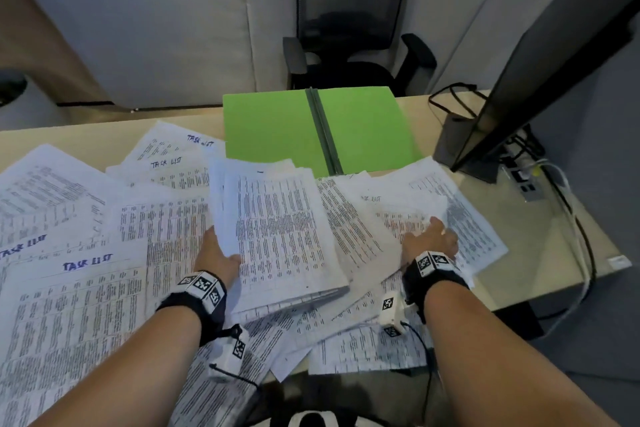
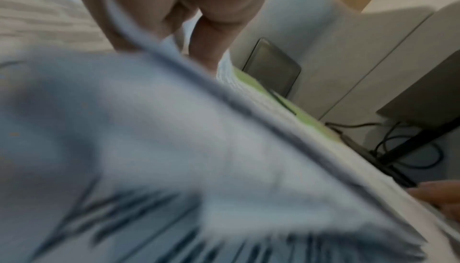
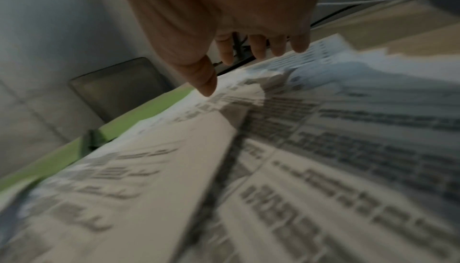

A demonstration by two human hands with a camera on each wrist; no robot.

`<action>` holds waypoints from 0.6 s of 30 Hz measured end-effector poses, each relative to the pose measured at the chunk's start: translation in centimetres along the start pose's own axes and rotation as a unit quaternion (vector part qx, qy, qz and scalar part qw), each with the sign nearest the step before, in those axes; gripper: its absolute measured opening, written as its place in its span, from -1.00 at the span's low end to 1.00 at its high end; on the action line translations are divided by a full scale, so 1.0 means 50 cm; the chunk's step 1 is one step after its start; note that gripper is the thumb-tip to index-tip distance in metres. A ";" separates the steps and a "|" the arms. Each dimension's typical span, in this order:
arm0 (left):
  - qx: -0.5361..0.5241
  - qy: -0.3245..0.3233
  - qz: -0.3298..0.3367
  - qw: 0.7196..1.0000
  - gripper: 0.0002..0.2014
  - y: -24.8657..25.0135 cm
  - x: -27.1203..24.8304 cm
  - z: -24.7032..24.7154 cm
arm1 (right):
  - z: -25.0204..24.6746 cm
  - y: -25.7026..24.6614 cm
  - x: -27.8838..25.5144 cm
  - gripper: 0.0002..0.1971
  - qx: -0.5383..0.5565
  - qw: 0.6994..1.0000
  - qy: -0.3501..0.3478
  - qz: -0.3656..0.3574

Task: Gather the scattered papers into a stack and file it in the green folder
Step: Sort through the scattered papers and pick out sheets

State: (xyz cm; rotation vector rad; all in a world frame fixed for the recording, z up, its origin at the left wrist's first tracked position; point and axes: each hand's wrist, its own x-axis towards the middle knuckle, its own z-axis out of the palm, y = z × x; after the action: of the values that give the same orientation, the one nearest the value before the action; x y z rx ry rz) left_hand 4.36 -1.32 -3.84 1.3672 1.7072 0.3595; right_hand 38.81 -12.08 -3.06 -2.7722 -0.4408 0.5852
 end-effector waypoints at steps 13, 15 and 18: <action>0.015 -0.027 -0.032 0.999 -0.34 -0.036 0.017 0.002 | 0.042 -0.021 -0.030 -0.18 -0.099 0.989 -0.085 -0.071; 0.019 -0.028 -0.033 0.999 -0.34 -0.034 0.016 0.001 | 0.038 -0.039 -0.025 -0.23 -0.035 0.991 -0.117 -0.052; 0.033 -0.028 -0.028 0.999 -0.35 -0.030 0.013 -0.001 | 0.015 -0.056 -0.023 -0.50 -0.006 0.994 -0.088 -0.068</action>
State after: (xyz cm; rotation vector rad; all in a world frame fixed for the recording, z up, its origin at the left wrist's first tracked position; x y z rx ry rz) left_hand 3.37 -1.26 -5.16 1.3605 1.7196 0.2331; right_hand 36.84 -9.76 -2.42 -2.6846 -0.6679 0.7987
